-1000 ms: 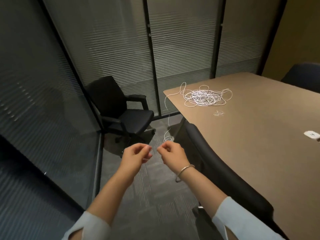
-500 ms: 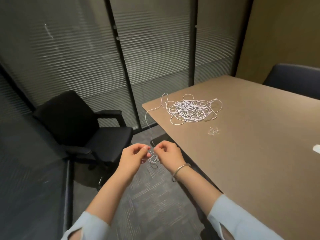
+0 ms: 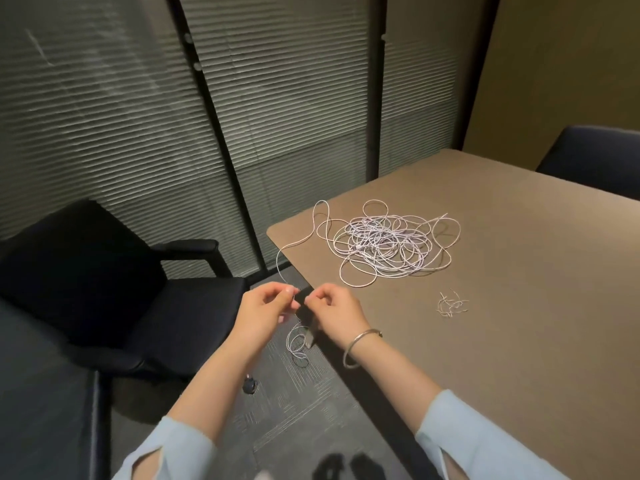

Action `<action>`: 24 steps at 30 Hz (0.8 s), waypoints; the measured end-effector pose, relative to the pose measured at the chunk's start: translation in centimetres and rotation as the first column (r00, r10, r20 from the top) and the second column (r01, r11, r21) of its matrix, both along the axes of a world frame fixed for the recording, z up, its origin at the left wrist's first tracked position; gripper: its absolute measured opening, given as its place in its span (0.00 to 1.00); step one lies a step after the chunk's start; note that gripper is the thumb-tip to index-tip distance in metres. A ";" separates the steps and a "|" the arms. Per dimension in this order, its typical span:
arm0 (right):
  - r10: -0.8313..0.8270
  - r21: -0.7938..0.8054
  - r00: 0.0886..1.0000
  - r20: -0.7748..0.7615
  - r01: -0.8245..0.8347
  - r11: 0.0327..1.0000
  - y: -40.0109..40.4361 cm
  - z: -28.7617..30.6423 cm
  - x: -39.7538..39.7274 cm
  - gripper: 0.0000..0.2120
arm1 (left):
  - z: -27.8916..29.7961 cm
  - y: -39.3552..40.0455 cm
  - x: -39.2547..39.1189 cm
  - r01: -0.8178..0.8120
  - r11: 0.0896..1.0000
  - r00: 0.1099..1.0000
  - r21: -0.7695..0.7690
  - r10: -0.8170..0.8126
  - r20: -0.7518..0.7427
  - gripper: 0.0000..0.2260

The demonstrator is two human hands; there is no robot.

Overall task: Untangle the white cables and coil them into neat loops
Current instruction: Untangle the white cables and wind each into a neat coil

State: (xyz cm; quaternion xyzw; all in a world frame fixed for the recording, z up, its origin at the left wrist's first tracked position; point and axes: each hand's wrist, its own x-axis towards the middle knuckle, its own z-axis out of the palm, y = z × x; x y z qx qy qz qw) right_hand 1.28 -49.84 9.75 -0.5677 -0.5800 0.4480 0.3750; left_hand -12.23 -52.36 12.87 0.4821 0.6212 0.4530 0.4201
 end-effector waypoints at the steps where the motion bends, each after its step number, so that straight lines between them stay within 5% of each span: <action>1: -0.005 -0.002 1.000 0.003 0.005 1.000 1.0 -0.3 -0.4 0.11 | -0.2 1.2 -0.4 0.004 1.000 1.000 -0.007 -0.004 0.004 0.07; 16: -0.229 -0.094 0.972 -0.062 0.223 0.970 23.2 -4.3 -12.8 0.12 | -2.9 26.4 -12.4 0.203 0.974 0.979 -0.101 -0.200 0.035 0.06; 24: -0.293 -0.193 0.956 -0.007 0.286 0.939 31.3 -8.5 -15.1 0.14 | -9.5 37.1 -15.1 0.229 0.927 0.965 -0.296 -0.256 -0.057 0.05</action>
